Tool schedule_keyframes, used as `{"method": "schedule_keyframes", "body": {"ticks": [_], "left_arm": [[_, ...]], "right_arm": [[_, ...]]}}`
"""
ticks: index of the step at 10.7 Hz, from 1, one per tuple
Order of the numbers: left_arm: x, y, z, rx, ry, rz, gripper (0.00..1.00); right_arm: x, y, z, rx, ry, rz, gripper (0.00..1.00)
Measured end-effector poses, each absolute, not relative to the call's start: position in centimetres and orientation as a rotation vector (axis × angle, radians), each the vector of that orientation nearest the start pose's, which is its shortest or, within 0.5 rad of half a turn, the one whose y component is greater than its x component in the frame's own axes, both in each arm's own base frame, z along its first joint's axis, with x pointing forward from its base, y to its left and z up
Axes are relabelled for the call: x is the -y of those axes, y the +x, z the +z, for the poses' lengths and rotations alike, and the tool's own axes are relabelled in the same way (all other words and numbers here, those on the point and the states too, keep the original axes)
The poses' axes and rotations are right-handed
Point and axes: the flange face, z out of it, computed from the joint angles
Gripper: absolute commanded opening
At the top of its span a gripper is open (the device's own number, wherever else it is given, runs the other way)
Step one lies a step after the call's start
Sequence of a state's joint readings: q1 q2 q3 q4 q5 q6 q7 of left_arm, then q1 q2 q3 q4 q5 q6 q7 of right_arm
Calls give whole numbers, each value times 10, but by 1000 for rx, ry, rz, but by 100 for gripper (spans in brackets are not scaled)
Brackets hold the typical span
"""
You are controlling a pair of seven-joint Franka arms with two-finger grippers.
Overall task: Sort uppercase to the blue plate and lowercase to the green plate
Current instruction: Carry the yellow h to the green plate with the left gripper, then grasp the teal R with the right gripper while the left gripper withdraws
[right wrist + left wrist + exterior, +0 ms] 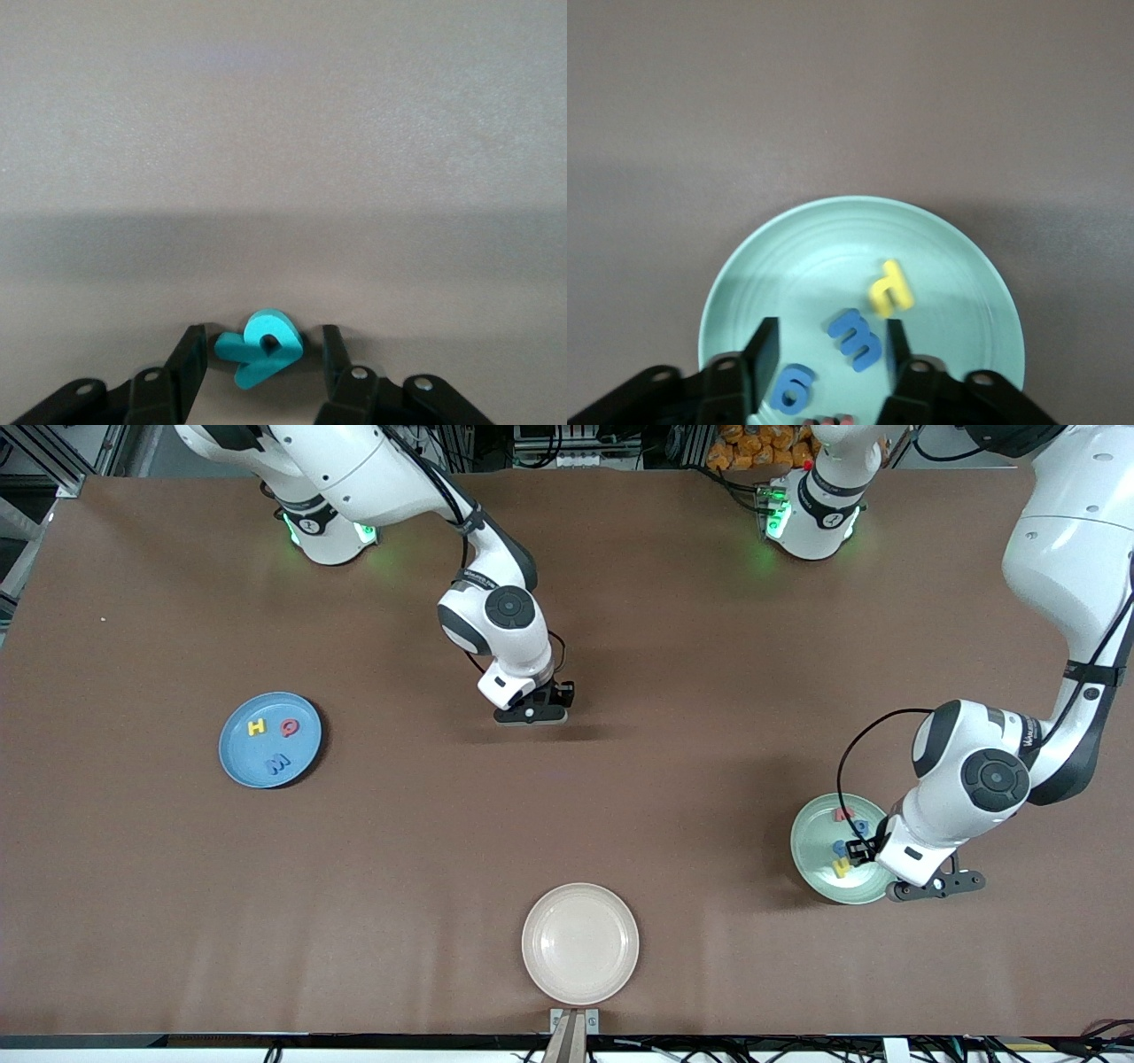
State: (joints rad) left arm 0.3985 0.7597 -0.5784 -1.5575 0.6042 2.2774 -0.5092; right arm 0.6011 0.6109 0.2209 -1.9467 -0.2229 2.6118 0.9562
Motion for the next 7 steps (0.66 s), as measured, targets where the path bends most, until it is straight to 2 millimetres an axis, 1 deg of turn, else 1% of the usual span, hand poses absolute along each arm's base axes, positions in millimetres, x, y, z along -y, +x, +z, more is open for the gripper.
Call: {"method": "schedule_keyframes", "body": {"ticks": [1,2,3,4,5,6,7], "left_arm": [[44,713,267,134,-3076,-223,100],[42,716,279,129,-3071,-231,100],[42,720,303,136,-3068,-231,100],[46,721,340,162,-3073,-203,100],[51,718,382,198,-3088,-178,100],[56,710,426,225,-3108,-167,100],[57,697,463,253,-3113,-152,100]], "right_arm": [[-457,426,177,16,-3081,-68,49],[-457,426,177,19,-3082,-69,47],[-457,426,176,24,-3088,-70,44],[-456,426,176,25,-3092,-70,40],[-457,426,178,26,-3091,-71,39],[-458,426,178,30,-3089,-75,39],[-458,426,178,31,-3089,-76,38]]}}
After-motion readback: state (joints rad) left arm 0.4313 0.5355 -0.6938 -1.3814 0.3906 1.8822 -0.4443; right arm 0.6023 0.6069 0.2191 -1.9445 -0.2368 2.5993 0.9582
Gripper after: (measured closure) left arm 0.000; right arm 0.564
